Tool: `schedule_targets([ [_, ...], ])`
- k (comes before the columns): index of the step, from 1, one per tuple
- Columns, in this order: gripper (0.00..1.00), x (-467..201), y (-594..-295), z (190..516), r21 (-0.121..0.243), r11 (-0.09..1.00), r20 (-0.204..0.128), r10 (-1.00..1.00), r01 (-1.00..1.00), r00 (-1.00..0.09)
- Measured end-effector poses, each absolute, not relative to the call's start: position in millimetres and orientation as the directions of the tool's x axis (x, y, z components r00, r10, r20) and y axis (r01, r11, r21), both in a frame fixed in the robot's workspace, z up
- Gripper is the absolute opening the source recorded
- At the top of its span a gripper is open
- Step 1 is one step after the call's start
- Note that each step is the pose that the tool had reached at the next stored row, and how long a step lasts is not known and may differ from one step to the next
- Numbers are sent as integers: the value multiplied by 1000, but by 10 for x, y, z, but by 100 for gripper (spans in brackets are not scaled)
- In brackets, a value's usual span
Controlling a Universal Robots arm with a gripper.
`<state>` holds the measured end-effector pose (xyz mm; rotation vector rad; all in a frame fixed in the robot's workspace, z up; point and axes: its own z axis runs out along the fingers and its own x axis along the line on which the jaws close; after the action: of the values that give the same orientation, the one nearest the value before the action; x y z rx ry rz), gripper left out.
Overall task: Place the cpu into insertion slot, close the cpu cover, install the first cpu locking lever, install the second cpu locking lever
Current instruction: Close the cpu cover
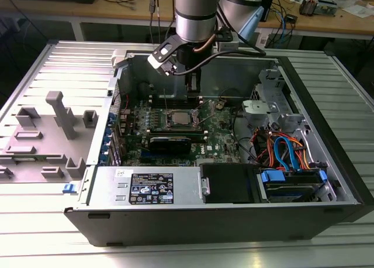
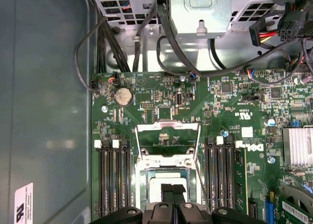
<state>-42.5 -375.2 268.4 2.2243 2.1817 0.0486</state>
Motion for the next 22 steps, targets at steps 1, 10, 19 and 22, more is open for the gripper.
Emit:
schedule_targets([
  [1, 11, -387, -3752, 2684, 40, -20, 4, 1000, 999, 19],
  [10, 11, -128, -3752, 2684, 26, -1, 5, 1000, 1000, 1],
  [19, 11, 54, -3752, 2685, 12, 49, 5, 999, 999, -49],
  [22, 11, 159, -3751, 2682, 8, 50, 5, 999, 999, -50],
])
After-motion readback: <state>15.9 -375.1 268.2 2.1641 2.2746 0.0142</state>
